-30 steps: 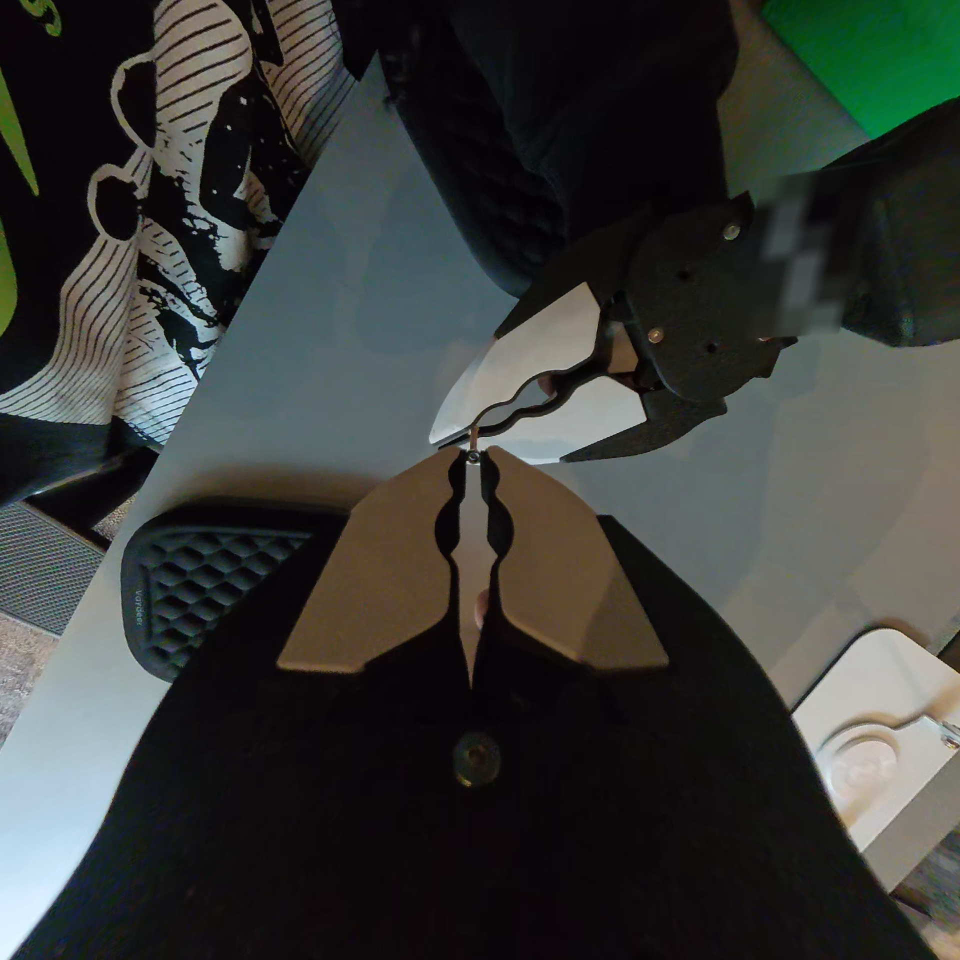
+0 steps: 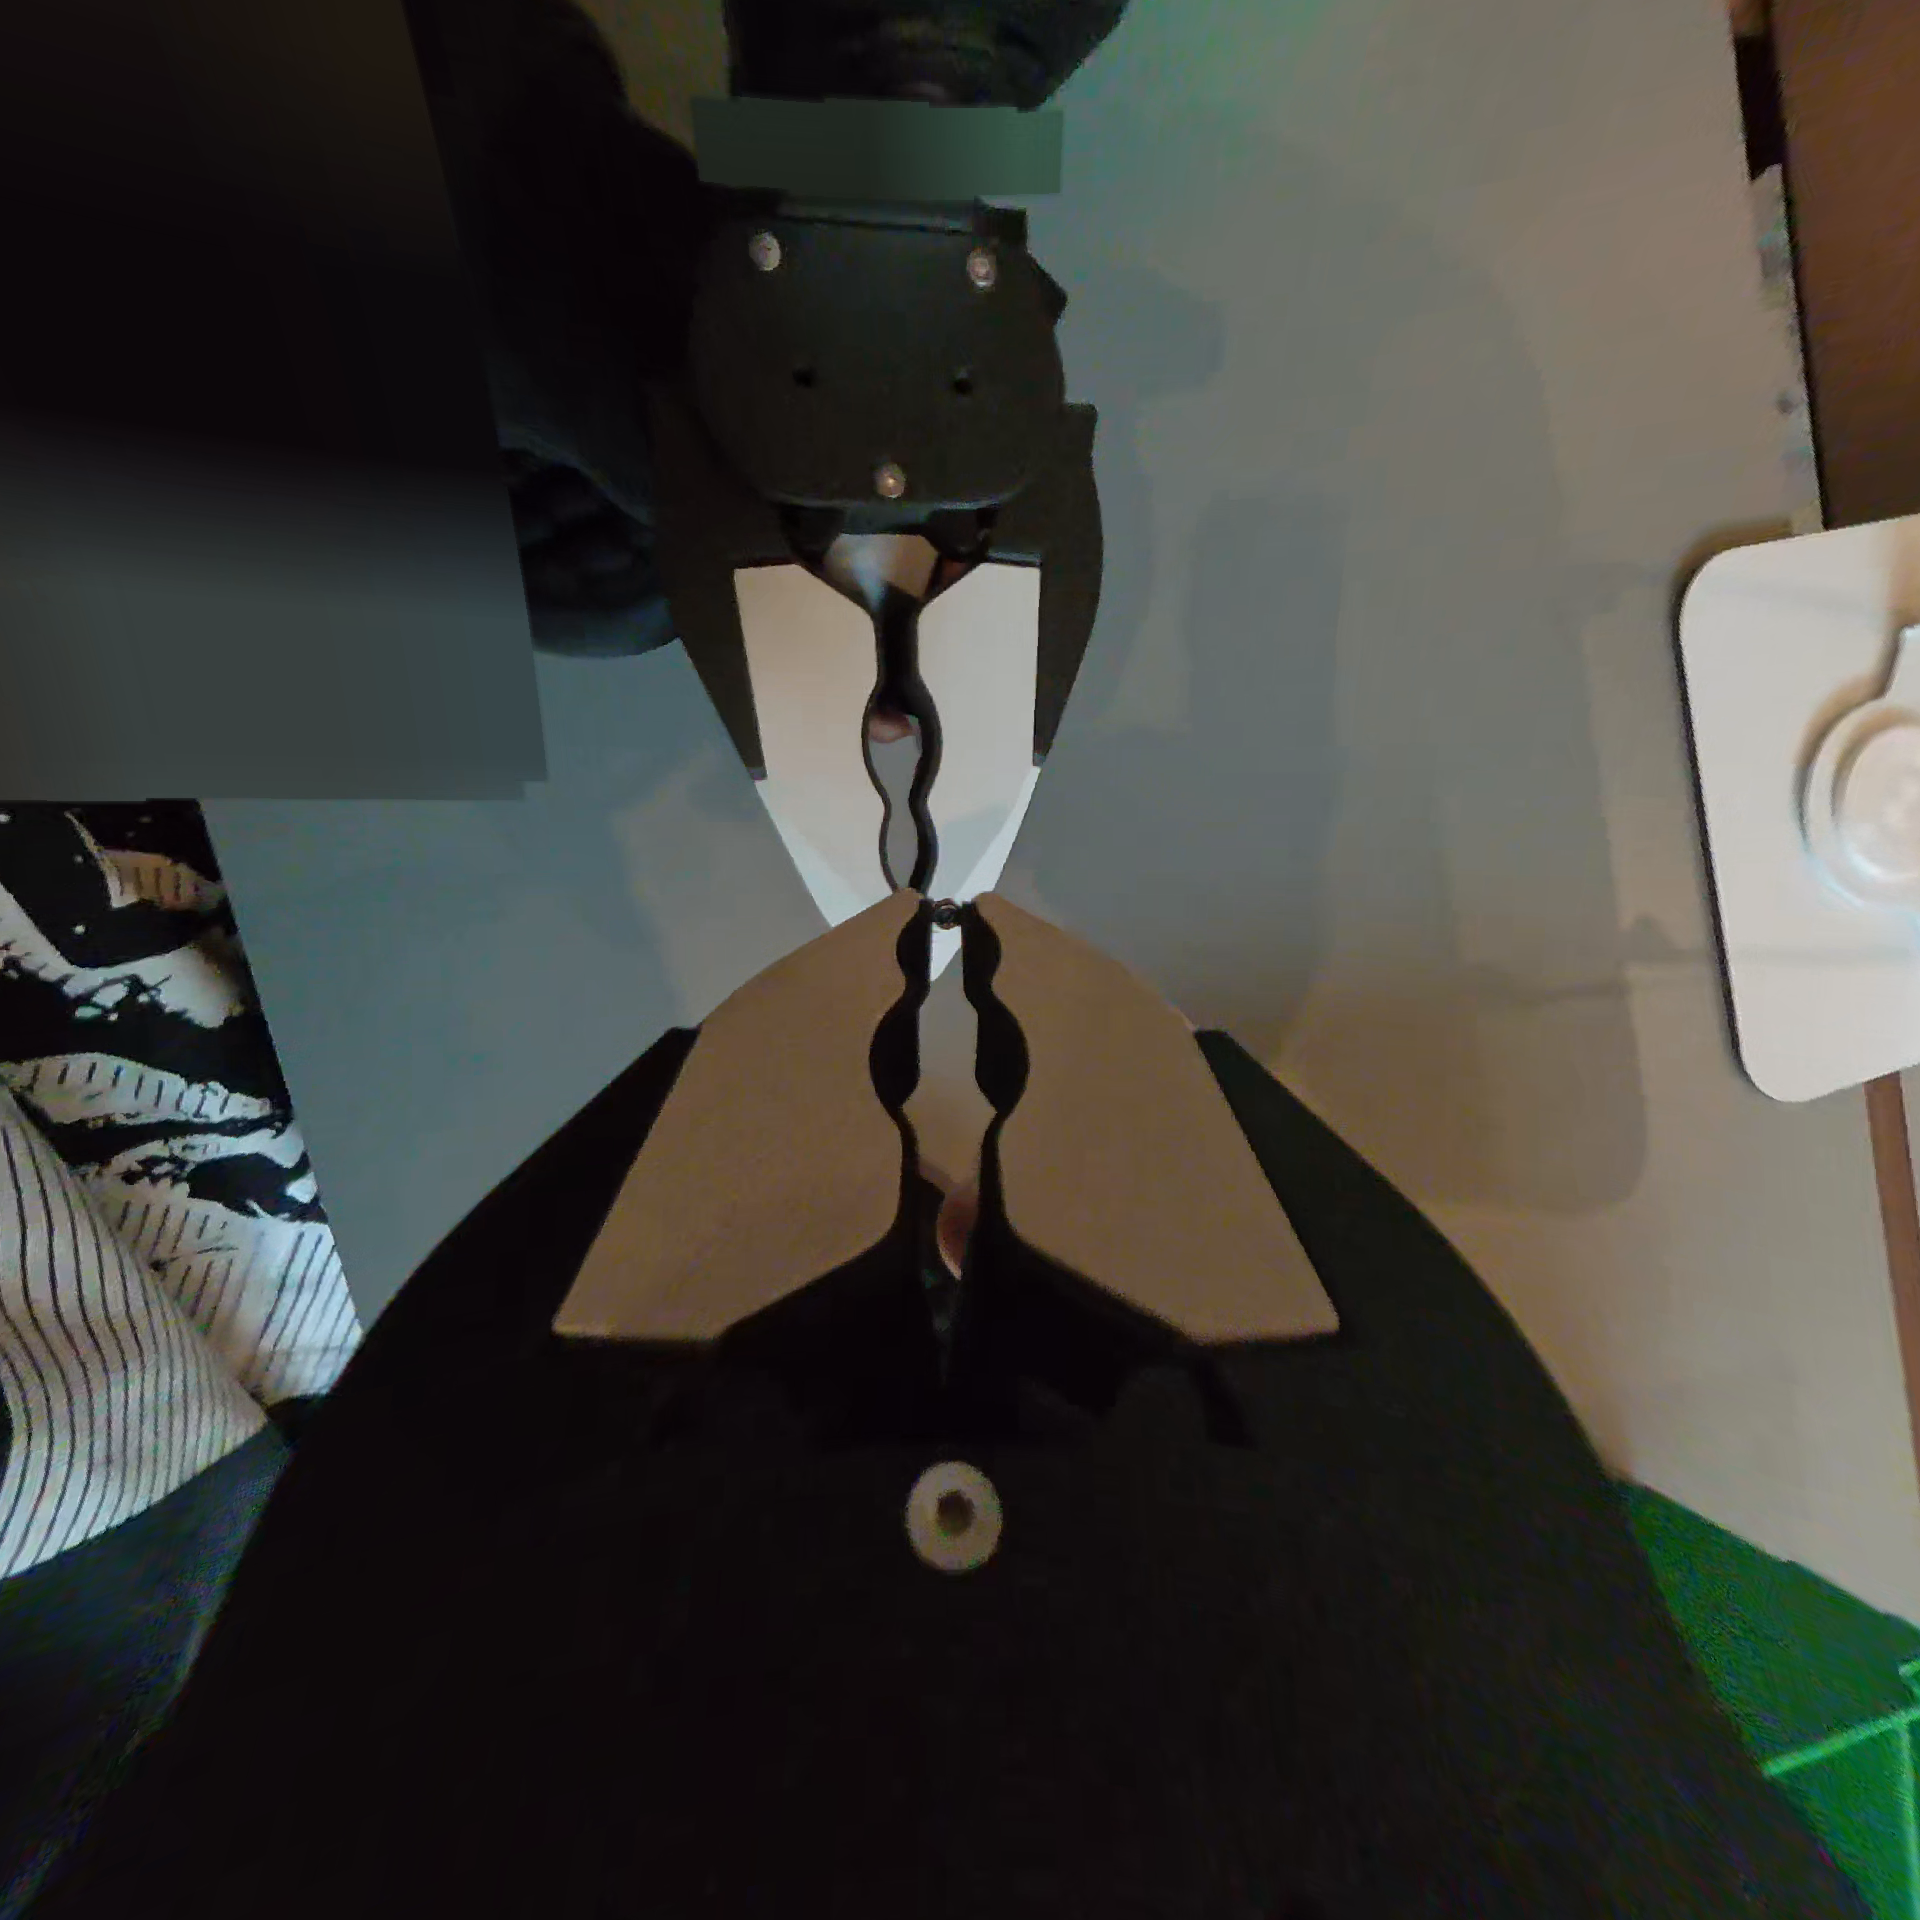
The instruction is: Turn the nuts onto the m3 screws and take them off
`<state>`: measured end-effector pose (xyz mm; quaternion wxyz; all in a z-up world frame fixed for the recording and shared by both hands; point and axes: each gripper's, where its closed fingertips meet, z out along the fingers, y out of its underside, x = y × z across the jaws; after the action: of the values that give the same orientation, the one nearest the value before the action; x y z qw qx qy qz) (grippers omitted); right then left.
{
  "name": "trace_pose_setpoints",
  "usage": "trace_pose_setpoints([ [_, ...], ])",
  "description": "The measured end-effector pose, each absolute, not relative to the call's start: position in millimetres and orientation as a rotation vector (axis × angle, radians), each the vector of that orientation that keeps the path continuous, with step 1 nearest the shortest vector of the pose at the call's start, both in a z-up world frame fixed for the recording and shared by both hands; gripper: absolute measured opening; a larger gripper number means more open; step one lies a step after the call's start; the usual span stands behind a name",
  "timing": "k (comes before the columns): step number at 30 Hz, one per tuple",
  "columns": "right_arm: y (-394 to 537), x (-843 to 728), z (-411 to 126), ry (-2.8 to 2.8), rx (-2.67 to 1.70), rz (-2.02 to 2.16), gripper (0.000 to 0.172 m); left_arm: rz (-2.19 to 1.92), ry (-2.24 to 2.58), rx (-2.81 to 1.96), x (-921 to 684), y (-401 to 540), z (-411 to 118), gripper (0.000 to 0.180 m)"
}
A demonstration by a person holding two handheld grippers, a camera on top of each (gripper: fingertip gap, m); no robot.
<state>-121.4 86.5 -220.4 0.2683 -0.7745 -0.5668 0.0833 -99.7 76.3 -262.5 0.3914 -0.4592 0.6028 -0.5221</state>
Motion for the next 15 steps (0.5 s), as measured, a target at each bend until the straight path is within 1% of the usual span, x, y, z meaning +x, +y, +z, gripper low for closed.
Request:
trace_pose_setpoints([
  [1,87,-120,-221,-1.510,-2.096,0.218,0.004,-1.316,1.536,-1.169,-99,76,-263,0.001],
  [5,84,-117,-224,-1.469,-2.150,0.233,0.006,-1.279,1.559,-1.167,-98,75,-266,0.001],
  [6,82,-118,-224,-1.483,-2.149,0.248,0.010,-1.277,1.562,-1.164,-98,75,-267,0.001],
  [10,78,-118,-219,-1.576,-2.106,0.248,0.010,-1.283,1.572,-1.158,-99,74,-267,0.001],
  [12,75,-120,-215,-1.691,-2.027,0.262,0.010,-1.286,1.580,-1.152,-99,73,-267,0.001],
  [15,73,-118,-215,-1.984,-1.788,0.191,0.010,-1.296,1.592,-1.139,-100,71,-267,0.001],
])
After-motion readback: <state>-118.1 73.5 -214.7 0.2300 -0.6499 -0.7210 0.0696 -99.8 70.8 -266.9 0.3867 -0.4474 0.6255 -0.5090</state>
